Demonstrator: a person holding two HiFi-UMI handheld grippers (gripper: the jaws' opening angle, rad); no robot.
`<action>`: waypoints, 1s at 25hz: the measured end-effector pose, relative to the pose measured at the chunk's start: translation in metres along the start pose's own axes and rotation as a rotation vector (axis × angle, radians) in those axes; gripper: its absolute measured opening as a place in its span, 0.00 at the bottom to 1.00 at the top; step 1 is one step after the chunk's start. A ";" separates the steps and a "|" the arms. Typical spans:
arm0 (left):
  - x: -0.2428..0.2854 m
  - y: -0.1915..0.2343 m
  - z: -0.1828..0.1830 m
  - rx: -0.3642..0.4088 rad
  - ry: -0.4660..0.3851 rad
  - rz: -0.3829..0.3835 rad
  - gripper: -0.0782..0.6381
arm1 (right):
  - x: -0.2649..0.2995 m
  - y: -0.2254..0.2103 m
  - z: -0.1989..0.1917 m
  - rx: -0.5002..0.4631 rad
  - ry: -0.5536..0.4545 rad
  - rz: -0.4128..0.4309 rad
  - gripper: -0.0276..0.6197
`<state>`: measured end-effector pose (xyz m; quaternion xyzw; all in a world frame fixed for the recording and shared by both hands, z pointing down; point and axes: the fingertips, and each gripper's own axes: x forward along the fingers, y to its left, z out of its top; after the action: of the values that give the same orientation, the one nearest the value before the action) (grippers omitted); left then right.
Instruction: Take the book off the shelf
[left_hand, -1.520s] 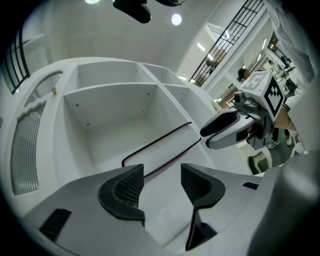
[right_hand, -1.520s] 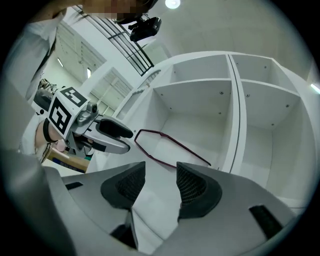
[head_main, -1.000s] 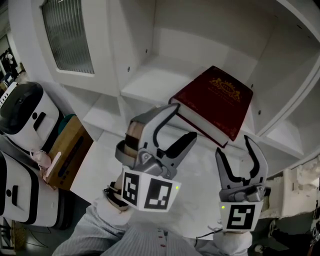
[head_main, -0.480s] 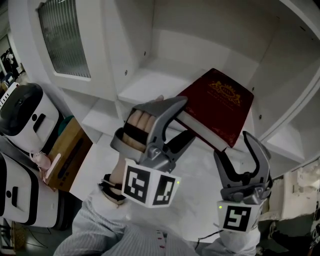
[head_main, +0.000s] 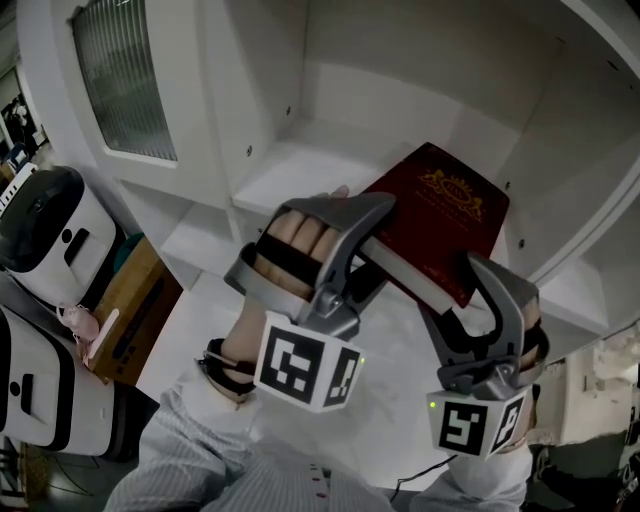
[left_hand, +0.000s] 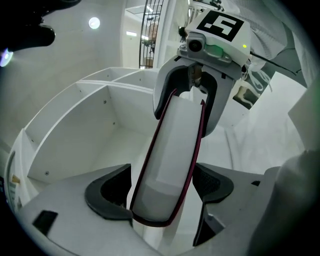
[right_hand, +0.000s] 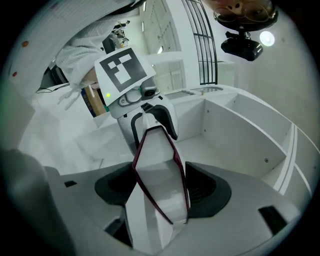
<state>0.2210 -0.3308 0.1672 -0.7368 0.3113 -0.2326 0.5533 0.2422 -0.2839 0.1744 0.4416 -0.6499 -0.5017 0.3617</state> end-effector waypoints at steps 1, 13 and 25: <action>0.001 0.001 0.001 0.011 -0.002 0.000 0.63 | 0.002 0.000 0.000 -0.007 -0.001 0.002 0.43; 0.007 -0.003 0.008 0.070 -0.001 -0.015 0.61 | 0.019 -0.004 0.002 -0.084 0.011 -0.020 0.43; -0.005 -0.005 0.012 0.139 0.022 -0.031 0.49 | 0.009 -0.002 0.005 -0.088 0.032 -0.005 0.43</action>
<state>0.2263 -0.3181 0.1688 -0.6988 0.2890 -0.2700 0.5961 0.2352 -0.2913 0.1714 0.4349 -0.6201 -0.5235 0.3902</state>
